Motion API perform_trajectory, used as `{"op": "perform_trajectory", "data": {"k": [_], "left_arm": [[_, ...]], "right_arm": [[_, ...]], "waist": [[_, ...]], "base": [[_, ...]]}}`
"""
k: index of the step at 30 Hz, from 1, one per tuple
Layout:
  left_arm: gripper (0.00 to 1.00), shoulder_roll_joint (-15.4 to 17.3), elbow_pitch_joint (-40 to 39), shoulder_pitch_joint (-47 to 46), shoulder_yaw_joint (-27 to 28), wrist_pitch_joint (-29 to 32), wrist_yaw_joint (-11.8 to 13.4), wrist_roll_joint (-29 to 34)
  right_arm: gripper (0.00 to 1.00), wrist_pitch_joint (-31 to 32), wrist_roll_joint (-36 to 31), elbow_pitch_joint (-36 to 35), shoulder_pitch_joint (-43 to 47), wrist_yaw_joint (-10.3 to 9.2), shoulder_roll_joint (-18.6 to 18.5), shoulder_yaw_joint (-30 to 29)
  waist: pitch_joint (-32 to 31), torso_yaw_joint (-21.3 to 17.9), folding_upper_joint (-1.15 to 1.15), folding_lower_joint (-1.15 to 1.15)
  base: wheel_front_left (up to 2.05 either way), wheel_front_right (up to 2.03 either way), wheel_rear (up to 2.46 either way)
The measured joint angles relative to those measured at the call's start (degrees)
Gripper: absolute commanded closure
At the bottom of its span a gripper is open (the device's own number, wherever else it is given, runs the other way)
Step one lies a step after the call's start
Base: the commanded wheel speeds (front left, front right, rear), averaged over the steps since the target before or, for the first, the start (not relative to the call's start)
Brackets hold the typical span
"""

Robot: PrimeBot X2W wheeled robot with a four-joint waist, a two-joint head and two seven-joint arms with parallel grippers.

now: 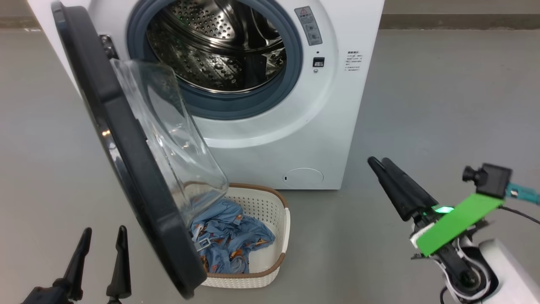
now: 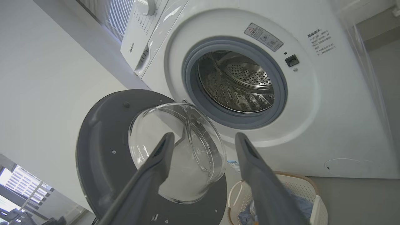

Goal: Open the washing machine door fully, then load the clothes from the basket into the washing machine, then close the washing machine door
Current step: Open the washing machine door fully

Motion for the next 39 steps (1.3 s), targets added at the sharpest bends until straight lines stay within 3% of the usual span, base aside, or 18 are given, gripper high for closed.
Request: {"op": "perform_trajectory", "data": {"k": [4, 10, 21, 31, 39], "left_arm": [[0.0, 0.0, -0.13, 0.29, 0.21, 0.0, 0.0, 0.0], [0.0, -0.02, -0.38, 1.27, 0.8, 0.0, 0.0, 0.0], [0.0, -0.24, -1.12, 2.26, 1.6, 0.0, 0.0, 0.01], [0.0, -0.24, -1.25, 2.29, 1.57, 0.0, 0.0, 0.01], [0.0, -0.41, -1.23, 2.3, 1.56, 0.0, 0.0, 0.01]], "right_arm": [[0.0, -8.31, -5.76, 0.91, 2.15, 0.0, -0.99, 0.8], [0.0, -16.79, -9.12, 2.61, 5.73, 0.0, -1.14, 0.59], [0.0, -19.67, -19.74, 5.12, 7.5, 0.01, -1.91, -1.88], [0.0, -19.72, -34.82, 5.31, 12.44, 0.01, 3.37, -10.13], [0.0, -19.72, -38.58, 5.22, 13.37, 0.01, 5.48, -12.48]], "waist": [[0.0, -0.62, 0.0, 0.0], [-0.06, -1.47, 0.0, 0.0], [-0.28, -3.32, 0.0, 0.0], [-0.01, -3.54, 0.0, 0.0], [-0.23, -3.55, 0.0, 0.0]], "base": [[0.0, 0.0, 0.0], [0.0, 0.0, 0.0], [0.0, 0.0, 0.0], [0.0, 0.0, 0.0], [0.0, 0.0, 0.0]]}}
